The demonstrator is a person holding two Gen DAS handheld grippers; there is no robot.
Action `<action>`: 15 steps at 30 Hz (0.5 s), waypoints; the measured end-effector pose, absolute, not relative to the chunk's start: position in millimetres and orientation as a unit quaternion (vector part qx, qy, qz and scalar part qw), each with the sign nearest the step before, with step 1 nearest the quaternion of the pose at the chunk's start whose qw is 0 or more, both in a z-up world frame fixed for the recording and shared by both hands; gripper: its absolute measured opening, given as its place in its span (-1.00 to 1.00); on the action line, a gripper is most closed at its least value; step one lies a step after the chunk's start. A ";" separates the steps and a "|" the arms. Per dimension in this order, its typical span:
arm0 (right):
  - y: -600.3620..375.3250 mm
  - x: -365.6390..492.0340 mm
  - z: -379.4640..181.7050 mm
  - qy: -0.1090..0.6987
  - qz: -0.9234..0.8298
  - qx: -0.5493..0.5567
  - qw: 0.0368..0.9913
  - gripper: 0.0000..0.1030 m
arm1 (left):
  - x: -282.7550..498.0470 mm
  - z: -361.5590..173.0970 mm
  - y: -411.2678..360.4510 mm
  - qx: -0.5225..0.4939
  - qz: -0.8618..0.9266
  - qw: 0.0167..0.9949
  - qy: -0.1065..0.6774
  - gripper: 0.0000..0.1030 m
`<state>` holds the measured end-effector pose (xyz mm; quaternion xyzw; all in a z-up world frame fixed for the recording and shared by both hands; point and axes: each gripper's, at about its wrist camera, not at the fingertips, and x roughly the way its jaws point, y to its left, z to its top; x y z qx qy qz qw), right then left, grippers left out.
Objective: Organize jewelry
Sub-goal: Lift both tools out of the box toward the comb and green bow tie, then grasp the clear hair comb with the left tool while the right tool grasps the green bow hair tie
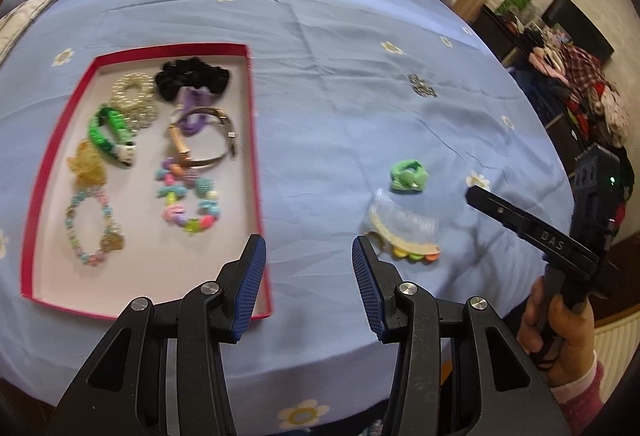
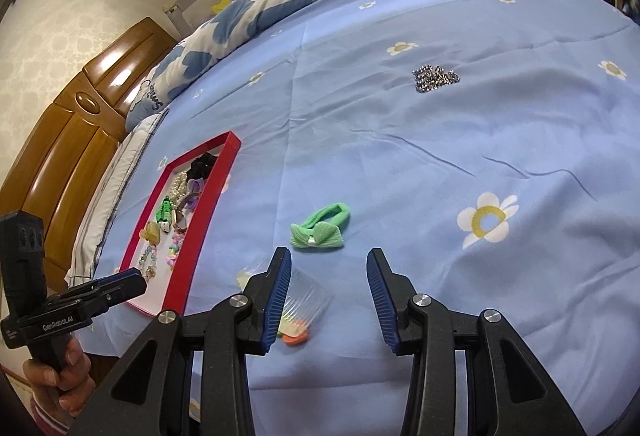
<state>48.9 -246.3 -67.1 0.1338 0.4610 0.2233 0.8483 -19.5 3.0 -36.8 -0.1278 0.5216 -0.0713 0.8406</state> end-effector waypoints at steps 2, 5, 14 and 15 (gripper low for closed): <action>-246.0 50.9 -70.0 0.463 0.225 0.134 0.847 -0.18 | -14.8 -39.7 -6.0 -0.123 -0.081 0.837 0.527 -0.16; -243.4 55.9 -74.4 0.468 0.229 0.133 0.843 -0.18 | -6.6 -45.2 -20.3 -0.114 -0.093 0.832 0.535 -0.16; -230.1 84.1 -91.1 0.483 0.243 0.130 0.831 -0.18 | 20.9 -66.9 -46.1 -0.099 -0.118 0.813 0.561 -0.16; -229.0 86.6 -92.5 0.484 0.244 0.129 0.830 -0.18 | 24.8 -70.3 -48.0 -0.098 -0.119 0.811 0.565 -0.16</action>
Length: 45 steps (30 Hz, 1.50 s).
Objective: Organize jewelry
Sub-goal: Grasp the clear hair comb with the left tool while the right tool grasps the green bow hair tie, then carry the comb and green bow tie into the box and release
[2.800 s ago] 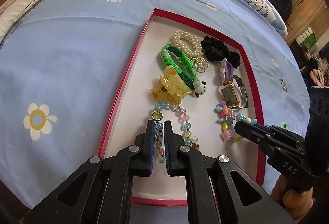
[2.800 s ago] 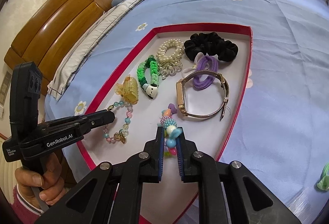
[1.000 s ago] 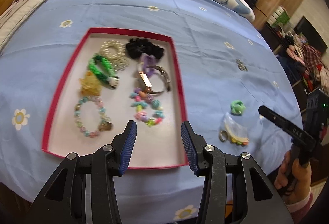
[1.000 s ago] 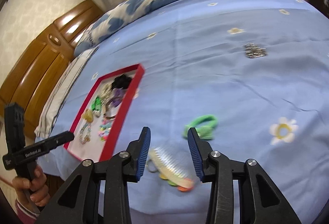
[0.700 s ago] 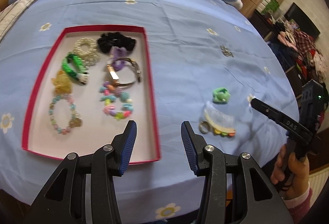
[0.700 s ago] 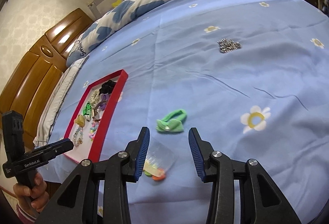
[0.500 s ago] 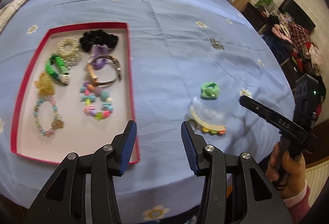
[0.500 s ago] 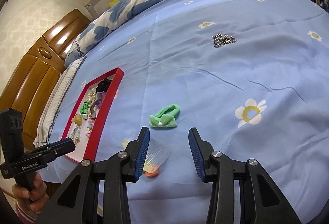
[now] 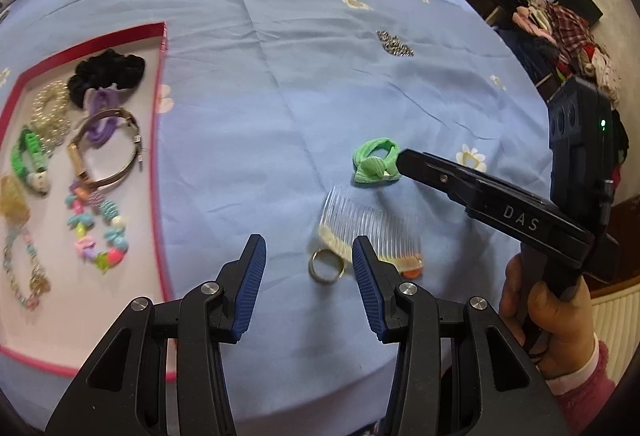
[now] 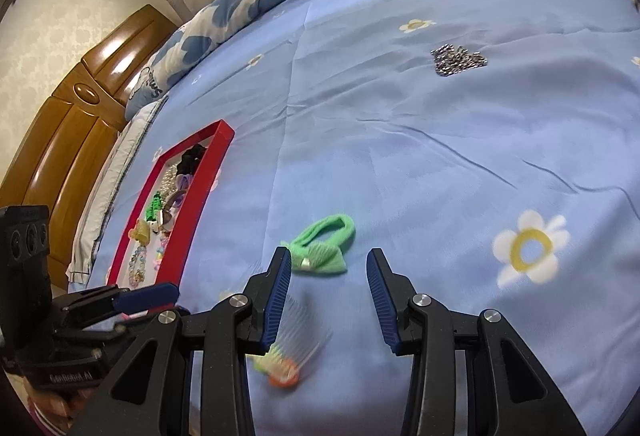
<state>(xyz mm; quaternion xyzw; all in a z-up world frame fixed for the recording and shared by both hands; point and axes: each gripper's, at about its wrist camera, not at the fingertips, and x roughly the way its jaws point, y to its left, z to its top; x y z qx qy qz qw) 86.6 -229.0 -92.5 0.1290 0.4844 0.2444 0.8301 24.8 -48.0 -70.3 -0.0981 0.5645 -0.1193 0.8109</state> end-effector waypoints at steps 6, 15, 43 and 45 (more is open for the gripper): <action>-219.5 101.9 -104.7 0.499 0.254 0.126 0.819 -0.70 | 38.0 -84.7 -58.8 -0.094 -0.133 0.796 0.582 -0.16; -243.5 95.4 -98.1 0.481 0.242 0.149 0.829 -0.84 | 47.1 -91.5 -70.7 -0.089 -0.159 0.791 0.584 -0.53; -227.6 52.3 -60.4 0.447 0.274 0.149 0.838 -0.85 | 4.7 -27.8 7.8 -0.197 -0.129 0.839 0.490 -0.94; -217.2 48.9 -59.5 0.448 0.284 0.142 0.836 -0.85 | 0.3 -25.1 16.5 -0.204 -0.120 0.842 0.484 -0.94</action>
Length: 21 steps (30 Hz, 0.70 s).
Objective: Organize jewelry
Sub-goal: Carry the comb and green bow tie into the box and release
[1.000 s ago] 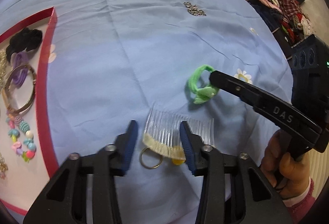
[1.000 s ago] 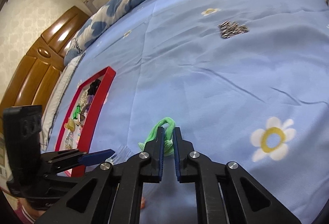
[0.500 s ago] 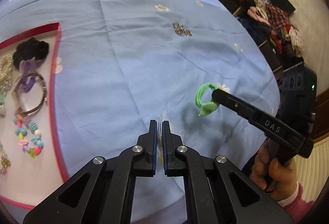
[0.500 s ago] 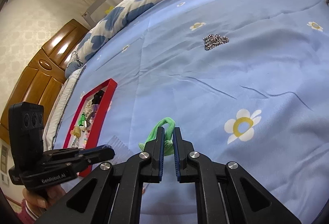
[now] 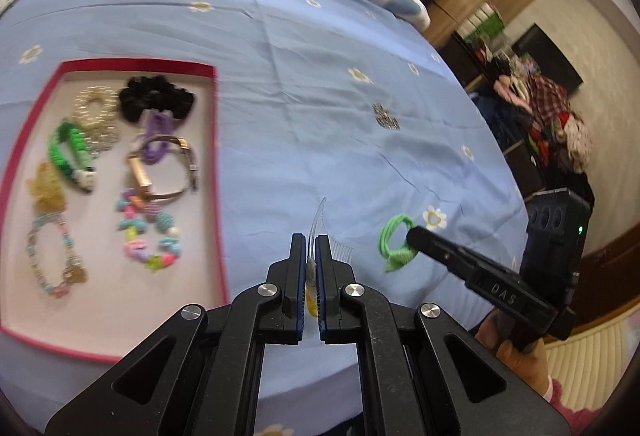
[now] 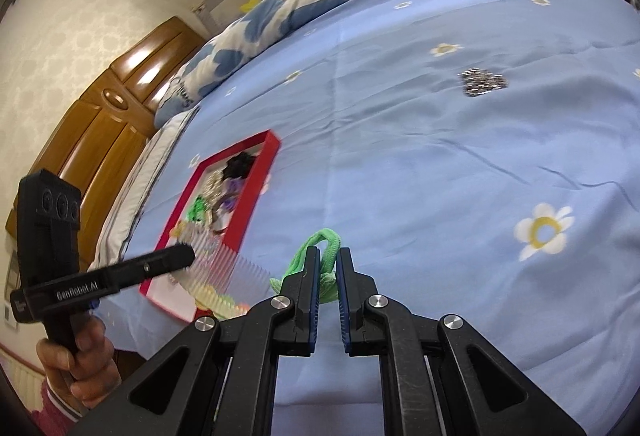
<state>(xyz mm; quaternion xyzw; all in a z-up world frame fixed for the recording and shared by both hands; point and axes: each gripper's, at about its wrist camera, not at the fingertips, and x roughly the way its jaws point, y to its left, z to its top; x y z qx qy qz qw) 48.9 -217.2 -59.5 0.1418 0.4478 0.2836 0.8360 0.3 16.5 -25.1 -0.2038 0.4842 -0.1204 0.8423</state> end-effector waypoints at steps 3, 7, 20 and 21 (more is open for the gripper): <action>-204.2 45.2 -58.0 0.449 0.295 0.134 0.833 -0.85 | -6.8 -21.3 32.9 -0.216 -0.105 0.847 0.474 -0.94; -187.8 40.8 -56.1 0.451 0.309 0.125 0.828 -0.85 | -15.7 -19.7 55.9 -0.233 -0.087 0.850 0.464 -0.94; -134.9 29.3 -48.5 0.452 0.356 0.093 0.813 -0.85 | -42.4 -20.1 112.4 -0.268 -0.038 0.854 0.445 -0.94; -130.3 28.6 -48.2 0.452 0.360 0.090 0.811 -0.85 | -43.8 -20.2 115.6 -0.270 -0.036 0.854 0.444 -0.94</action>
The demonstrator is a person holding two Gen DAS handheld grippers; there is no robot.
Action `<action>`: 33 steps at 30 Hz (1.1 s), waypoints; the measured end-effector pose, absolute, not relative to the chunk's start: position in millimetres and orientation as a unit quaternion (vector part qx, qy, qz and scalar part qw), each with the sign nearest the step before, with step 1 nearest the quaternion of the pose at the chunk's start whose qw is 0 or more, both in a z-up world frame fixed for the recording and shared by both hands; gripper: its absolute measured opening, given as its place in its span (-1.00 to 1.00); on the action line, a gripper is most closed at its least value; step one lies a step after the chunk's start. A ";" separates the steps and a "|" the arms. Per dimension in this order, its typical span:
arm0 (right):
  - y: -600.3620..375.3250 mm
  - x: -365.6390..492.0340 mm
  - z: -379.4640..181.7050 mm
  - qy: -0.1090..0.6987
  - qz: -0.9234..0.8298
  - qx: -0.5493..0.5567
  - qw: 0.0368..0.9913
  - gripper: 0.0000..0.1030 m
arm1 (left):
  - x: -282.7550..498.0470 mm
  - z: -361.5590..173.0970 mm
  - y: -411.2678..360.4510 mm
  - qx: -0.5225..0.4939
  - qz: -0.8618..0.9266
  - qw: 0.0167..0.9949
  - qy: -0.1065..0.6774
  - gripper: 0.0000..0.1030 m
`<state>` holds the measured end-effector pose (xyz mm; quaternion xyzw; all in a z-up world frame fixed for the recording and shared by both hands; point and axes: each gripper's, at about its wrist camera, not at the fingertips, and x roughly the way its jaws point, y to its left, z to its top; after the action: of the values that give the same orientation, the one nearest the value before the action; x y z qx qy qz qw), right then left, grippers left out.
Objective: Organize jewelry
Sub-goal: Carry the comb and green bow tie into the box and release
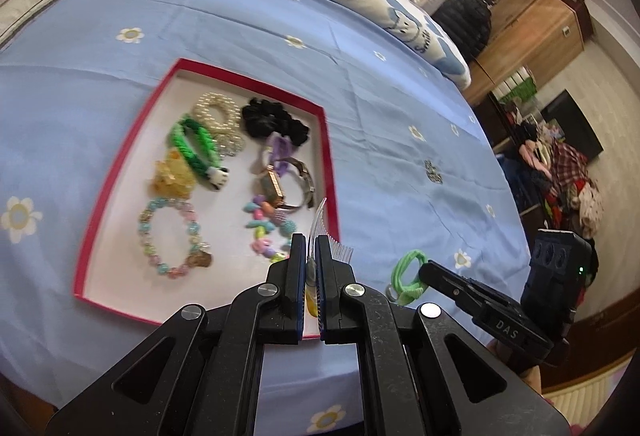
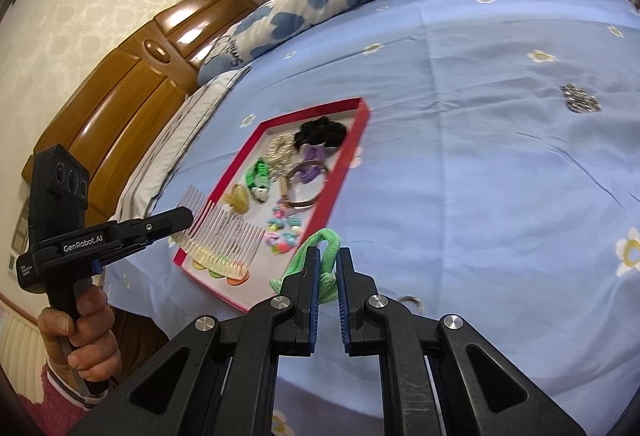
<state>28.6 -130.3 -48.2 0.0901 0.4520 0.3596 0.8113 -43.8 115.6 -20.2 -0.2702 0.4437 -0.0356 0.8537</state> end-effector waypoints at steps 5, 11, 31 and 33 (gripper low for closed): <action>-105.5 25.1 -47.9 0.454 0.378 0.075 0.803 -0.85 | -50.8 -22.4 134.6 -0.283 -0.019 0.853 0.438 -0.94; -79.4 23.7 -50.3 0.460 0.395 0.060 0.793 -0.85 | -59.1 -31.6 157.0 -0.298 0.001 0.849 0.437 -0.94; -18.0 27.4 -78.4 0.498 0.412 0.000 0.763 -0.84 | -69.7 -81.2 201.3 -0.348 0.048 0.821 0.451 -0.94; -15.6 28.1 -81.6 0.501 0.410 -0.005 0.762 -0.83 | -70.2 -83.5 202.0 -0.348 0.050 0.820 0.452 -0.93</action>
<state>28.1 -15.6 -81.6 -0.0054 0.5011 0.4102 0.7620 -70.2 202.0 -83.5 -0.3480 0.4523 0.0503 0.8196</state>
